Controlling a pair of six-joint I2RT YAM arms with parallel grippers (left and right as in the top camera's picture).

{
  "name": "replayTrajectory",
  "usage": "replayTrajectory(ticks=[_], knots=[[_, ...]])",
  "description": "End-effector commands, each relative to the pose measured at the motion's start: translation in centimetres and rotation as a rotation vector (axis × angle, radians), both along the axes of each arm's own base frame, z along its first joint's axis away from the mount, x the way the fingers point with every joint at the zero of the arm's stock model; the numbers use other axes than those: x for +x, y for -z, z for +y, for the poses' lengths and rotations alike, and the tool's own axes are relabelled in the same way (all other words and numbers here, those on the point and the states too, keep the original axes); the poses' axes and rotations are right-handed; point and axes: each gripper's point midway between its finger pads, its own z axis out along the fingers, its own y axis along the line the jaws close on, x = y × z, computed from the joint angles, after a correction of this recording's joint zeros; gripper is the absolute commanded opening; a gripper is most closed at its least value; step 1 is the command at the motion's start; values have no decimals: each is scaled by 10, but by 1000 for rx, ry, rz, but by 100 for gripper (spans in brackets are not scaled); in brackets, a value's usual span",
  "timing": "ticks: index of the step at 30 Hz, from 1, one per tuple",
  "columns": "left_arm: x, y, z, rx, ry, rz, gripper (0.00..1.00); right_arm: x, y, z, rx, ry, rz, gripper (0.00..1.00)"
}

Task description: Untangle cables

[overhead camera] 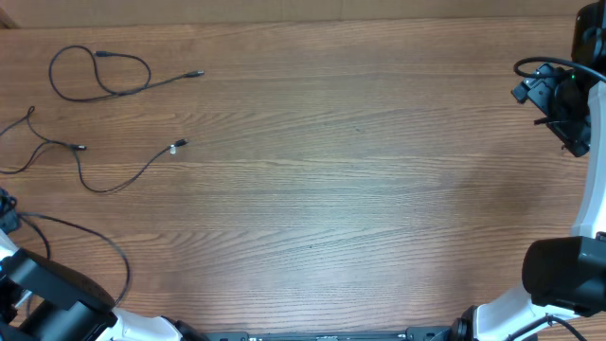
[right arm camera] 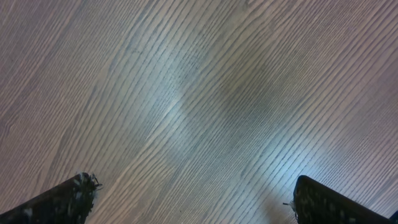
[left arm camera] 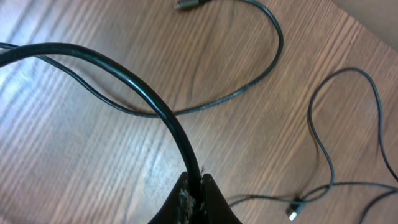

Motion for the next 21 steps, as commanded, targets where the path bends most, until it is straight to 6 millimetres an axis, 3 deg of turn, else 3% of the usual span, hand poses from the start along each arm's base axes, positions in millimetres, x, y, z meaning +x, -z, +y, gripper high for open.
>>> replayTrajectory(ticks=[1, 5, 8, 11, 13, 18, 21], knots=[[-8, -11, 13, 66, 1, 48, 4, 0, 0, 0, 0, -2, 1, 100], [-5, -11, 16, 74, 3, 39, 6, 0, 0, 0, 0, -3, 1, 100], [0, -9, 21, 88, 61, 49, 24, 0, 1, 0, 0, -2, 1, 100], [4, -3, 26, 93, 161, 88, 51, 0, 0, 0, 0, -3, 1, 100], [3, 4, 26, 79, 178, 106, 53, 0, 1, 0, 0, -2, 1, 100], [-17, 15, 26, 22, 162, 161, 60, 0, 1, 0, 0, -3, 1, 100], [-43, 15, 29, 11, 123, 248, 71, 0, 1, 0, 0, -2, 1, 100]])
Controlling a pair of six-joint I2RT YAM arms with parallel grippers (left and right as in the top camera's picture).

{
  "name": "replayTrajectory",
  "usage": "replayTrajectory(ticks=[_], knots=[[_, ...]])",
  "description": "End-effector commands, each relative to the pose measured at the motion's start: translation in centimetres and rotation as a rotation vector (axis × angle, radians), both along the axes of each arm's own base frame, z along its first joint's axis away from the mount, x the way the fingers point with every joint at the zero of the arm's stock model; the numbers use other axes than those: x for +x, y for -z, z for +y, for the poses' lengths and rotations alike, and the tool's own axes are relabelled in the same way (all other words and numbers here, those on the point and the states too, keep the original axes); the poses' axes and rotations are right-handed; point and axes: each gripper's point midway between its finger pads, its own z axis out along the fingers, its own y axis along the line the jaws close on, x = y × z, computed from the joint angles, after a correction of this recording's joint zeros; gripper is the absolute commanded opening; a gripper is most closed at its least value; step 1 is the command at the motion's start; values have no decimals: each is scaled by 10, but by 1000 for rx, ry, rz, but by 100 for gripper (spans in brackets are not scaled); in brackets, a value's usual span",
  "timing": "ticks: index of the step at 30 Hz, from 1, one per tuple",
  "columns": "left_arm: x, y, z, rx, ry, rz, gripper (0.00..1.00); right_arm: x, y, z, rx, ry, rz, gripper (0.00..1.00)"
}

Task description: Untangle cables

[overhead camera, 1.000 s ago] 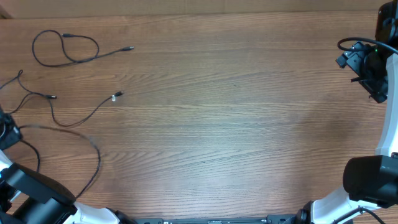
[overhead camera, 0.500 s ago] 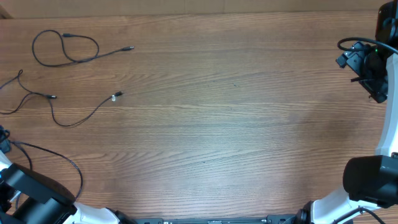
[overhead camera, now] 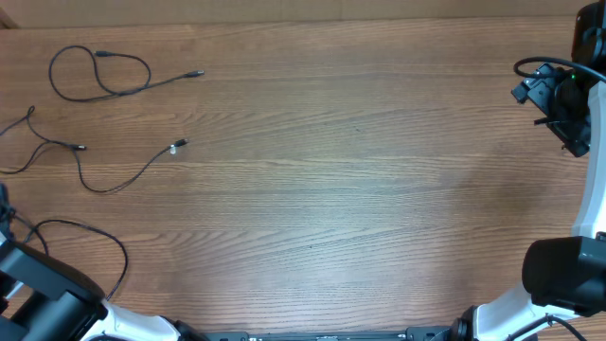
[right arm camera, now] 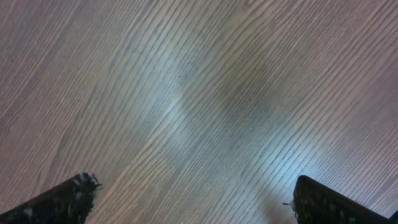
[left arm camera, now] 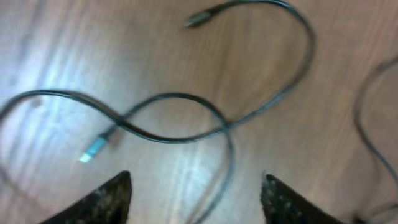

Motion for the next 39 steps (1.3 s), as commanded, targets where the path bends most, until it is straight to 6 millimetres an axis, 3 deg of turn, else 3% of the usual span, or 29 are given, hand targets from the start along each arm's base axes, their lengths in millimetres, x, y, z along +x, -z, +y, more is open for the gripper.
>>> replayTrajectory(ticks=[1, 6, 9, 11, 14, 16, 20, 26, 35, 39], knots=[[-37, -8, 13, 35, -36, 131, 73, 0, 0, 0, 0, -2, 1, 100], [-90, -3, 14, 15, -121, 290, 75, -1, 0, 0, 0, -3, 2, 100], [-113, 8, 12, -28, -158, 312, 89, -1, 0, 0, 0, -3, 2, 100], [-121, 23, 18, -68, -53, 321, 100, -1, 0, 0, 0, -2, 1, 100], [-115, 46, 20, -130, 175, 278, 100, -1, 0, 0, 0, -2, 2, 100], [-116, 58, 16, -160, 236, 253, 98, 0, 0, 0, 0, -3, 2, 100], [-124, 80, 9, -179, 238, 236, 98, -1, 0, 0, 0, -2, 1, 100], [-120, 108, -2, -181, 246, 191, 96, 0, 0, 0, 0, -3, 2, 100], [-121, 125, -2, -142, 242, 183, 84, -1, 0, 0, 0, -2, 2, 100], [-121, 125, -2, -143, 244, 184, 87, 0, 0, 0, 0, -2, 1, 100]])
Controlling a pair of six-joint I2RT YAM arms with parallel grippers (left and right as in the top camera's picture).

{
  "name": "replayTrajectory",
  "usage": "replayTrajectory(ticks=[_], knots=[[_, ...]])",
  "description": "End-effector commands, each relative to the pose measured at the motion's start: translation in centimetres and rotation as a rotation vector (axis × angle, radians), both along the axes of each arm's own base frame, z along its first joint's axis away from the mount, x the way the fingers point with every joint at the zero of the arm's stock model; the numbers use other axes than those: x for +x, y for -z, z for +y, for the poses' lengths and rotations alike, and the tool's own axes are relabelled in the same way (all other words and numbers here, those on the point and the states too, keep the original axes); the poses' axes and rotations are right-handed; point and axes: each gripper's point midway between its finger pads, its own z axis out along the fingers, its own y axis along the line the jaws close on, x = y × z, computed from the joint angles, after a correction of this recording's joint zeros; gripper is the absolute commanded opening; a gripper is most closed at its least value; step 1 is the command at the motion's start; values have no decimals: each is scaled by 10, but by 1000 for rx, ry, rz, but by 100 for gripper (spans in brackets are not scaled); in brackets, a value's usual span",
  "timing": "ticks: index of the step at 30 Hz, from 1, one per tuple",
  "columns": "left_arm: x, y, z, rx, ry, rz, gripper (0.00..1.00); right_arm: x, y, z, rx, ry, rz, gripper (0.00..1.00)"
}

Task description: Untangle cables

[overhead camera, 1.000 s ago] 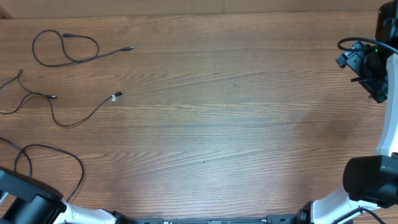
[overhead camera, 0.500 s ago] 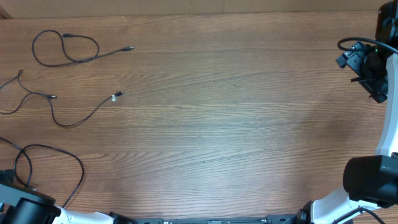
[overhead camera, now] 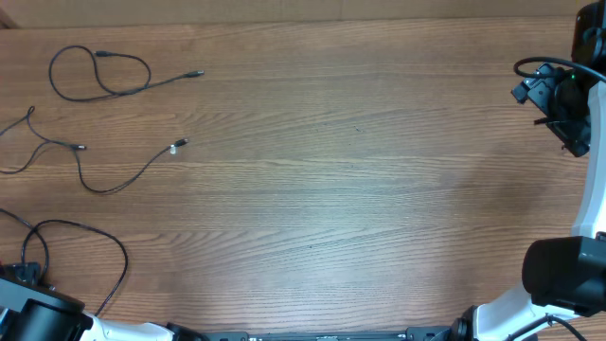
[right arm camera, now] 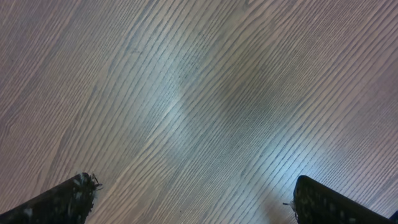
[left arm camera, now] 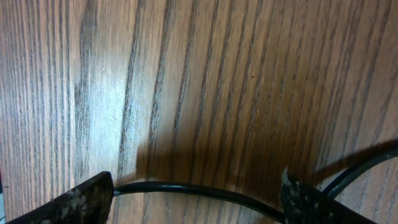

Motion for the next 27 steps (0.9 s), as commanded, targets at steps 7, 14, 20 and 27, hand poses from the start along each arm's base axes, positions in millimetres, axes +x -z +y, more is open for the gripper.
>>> replayTrajectory(ticks=[7, 14, 20, 27], knots=[[-3, 7, -6, -28, 10, 6, 83, 0, 1, 0, 0, -2, 1, 100], [2, 12, -11, -46, 25, -24, 80, 0, 0, 0, 0, -2, 1, 100], [11, 15, -18, -84, 53, -76, 62, 0, 0, 0, 0, -2, 1, 100], [34, 27, -49, -203, 21, -240, 48, 0, 1, 0, 0, -2, 1, 100]])
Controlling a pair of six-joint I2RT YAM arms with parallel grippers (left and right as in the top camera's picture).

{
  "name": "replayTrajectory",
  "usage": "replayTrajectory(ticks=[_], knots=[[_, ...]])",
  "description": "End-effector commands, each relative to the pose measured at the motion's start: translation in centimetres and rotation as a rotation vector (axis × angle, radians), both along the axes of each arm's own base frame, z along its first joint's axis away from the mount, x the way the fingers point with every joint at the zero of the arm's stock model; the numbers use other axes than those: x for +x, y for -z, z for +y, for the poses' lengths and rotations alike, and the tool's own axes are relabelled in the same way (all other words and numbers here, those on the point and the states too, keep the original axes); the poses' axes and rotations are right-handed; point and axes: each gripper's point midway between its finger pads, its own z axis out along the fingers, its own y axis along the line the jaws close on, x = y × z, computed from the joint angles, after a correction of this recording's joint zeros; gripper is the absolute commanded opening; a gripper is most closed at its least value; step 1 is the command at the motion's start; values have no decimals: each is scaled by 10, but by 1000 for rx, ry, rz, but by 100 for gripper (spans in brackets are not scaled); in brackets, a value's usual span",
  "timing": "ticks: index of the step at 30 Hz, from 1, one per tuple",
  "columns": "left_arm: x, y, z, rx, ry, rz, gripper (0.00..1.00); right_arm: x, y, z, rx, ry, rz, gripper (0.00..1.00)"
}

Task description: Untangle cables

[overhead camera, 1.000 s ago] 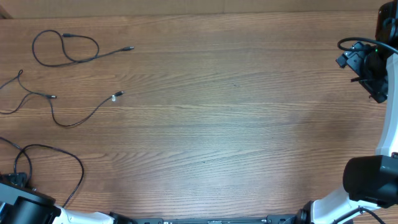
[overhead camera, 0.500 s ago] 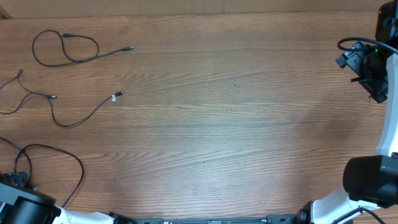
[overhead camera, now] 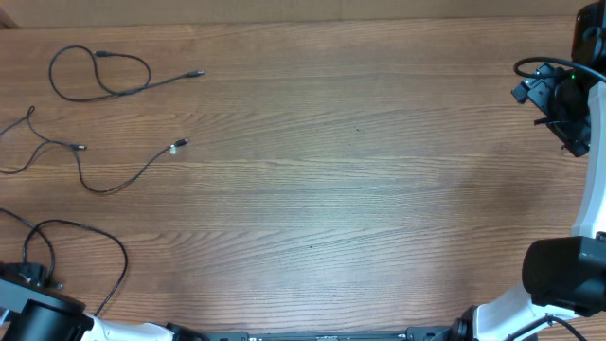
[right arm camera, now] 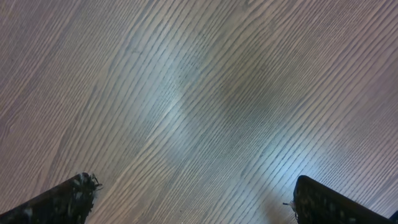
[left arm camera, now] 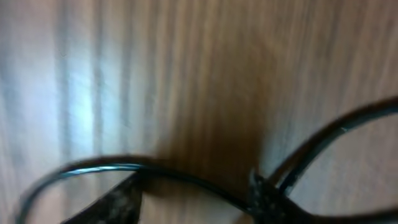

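Three dark cables lie apart at the table's left. A looped cable (overhead camera: 102,55) is at the back, a thin forked cable (overhead camera: 177,145) lies below it, and a thicker black cable (overhead camera: 114,243) curls at the front left. My left gripper (overhead camera: 33,275) is down at that black cable's near end. In the blurred left wrist view the black cable (left arm camera: 186,176) runs across between the fingers of my left gripper (left arm camera: 196,199), which is open but narrowed. My right gripper (right arm camera: 196,199) is open over bare wood, at the far right edge (overhead camera: 554,99).
The wooden table (overhead camera: 341,189) stretches between the two arms. The right arm's base (overhead camera: 559,275) sits at the front right, and the left arm's base (overhead camera: 47,322) at the front left corner.
My left gripper's fingers stand closer together around the black cable, and its view is now blurred. The cables and the right arm are where they were.
My left gripper was shut on the thick black cable, holding it above the table's left edge. Then it was open and the cable lay curled on the wood. Later it sat low at the front left, open over a stretch of that cable, and now narrower.
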Motion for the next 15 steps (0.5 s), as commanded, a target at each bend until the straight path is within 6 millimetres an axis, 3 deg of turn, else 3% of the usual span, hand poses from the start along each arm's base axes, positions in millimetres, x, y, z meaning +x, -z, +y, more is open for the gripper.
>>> replayTrajectory(ticks=[1, 6, 13, 15], knots=[[18, 18, -37, -151, -40, -136, 48, 0, 0, 0, -1, -3, 1, 100], [27, 17, -46, -199, -58, -194, 33, 0, 0, 0, -1, -3, 1, 100], [42, 0, -38, -194, -45, -265, 29, 0, 1, 0, -1, -3, 1, 100], [53, -10, -35, -200, -36, -318, 23, 0, 0, 0, -1, -3, 1, 100]])
